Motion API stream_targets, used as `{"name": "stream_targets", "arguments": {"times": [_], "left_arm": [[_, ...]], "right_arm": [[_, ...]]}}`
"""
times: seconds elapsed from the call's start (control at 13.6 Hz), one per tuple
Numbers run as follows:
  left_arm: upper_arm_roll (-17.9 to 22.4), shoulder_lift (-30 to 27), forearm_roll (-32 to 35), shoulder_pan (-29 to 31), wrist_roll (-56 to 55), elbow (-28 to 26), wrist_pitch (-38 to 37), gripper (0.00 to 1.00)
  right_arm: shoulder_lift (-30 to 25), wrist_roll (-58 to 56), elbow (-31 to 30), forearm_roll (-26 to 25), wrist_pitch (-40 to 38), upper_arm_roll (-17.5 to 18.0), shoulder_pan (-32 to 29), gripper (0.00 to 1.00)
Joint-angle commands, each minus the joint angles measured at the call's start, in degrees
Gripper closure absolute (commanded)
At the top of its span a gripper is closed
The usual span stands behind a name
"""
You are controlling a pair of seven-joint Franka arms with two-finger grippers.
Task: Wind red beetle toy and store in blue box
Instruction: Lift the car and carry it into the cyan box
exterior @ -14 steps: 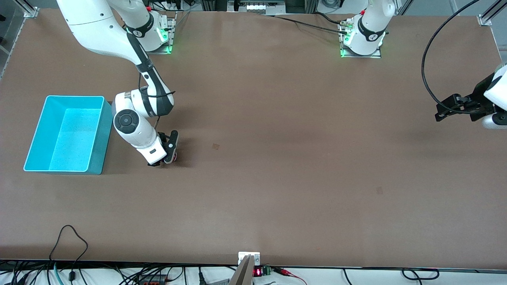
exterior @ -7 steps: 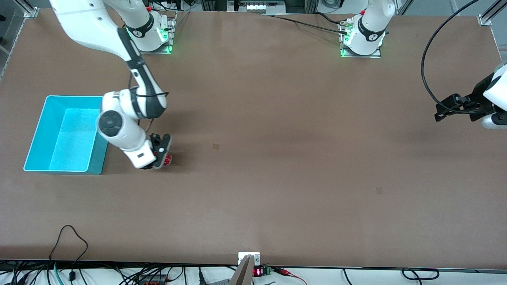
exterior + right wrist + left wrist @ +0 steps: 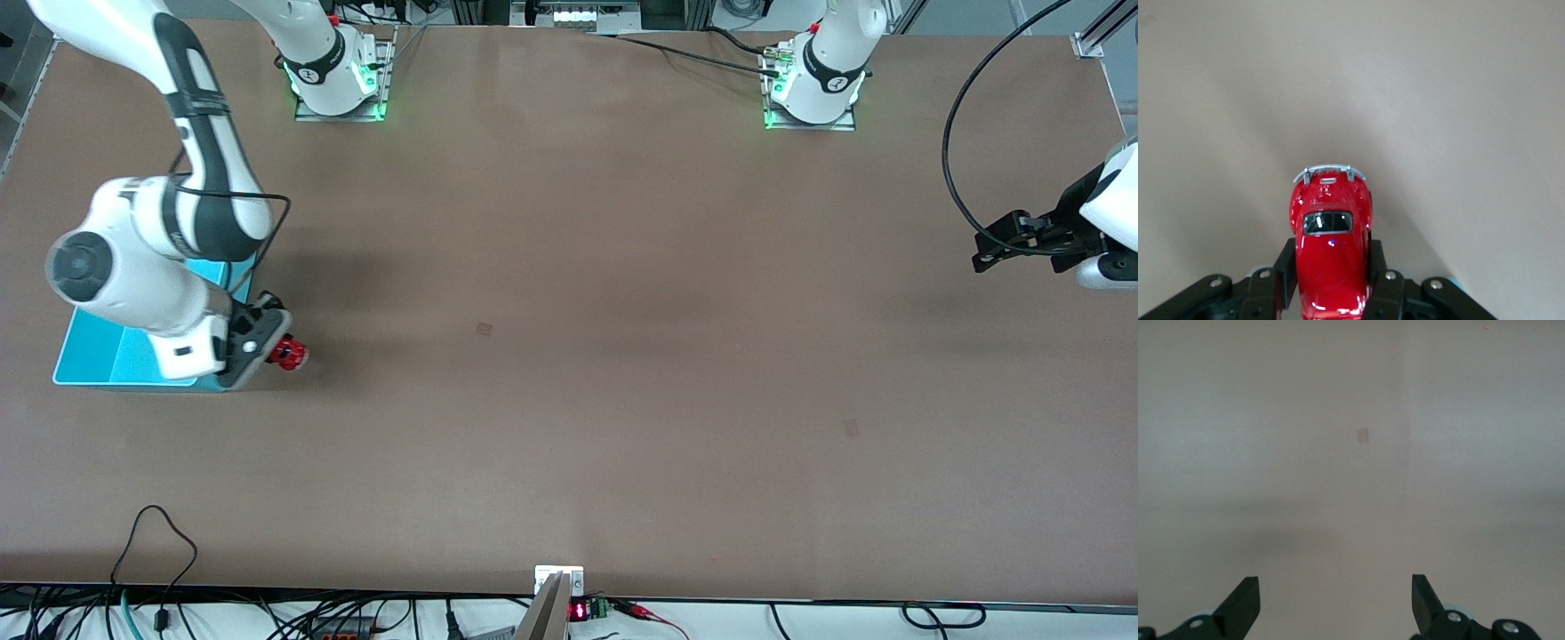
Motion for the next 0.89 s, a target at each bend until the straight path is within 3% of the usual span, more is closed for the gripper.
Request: {"name": "stream_targets", "arguments": {"times": [0.0,0.3,0.52,0.81], "left_arm": [[-0.02,-0.64,-1.11,-0.07,0.57,0.1,-0.88,0.0],[-0.11,-1.35,-1.2,-0.16,0.57,-0.61,-1.05,0.0],[-0.46,-1.35,-1.2,-0.16,0.57,-0.61,-0.88,0.0],[-0.73,-1.26,-1.2,-0.34,0.66,-0.52,-0.61,0.0]], "right_arm": [[-2.44,5.58,-0.27,1.1,-3.08,0.69,-5.5,1.0],[-4.28,10.33,-2.89,0.92,-3.53,-0.01,-9.13,1.0],[-9.63,16.83,-10.97,0.83,-2.74,-0.28,-11.15,1.0],[-12.2,22.91,-17.4,-1.53,0.06,-5.45,-10.62,1.0]]}}
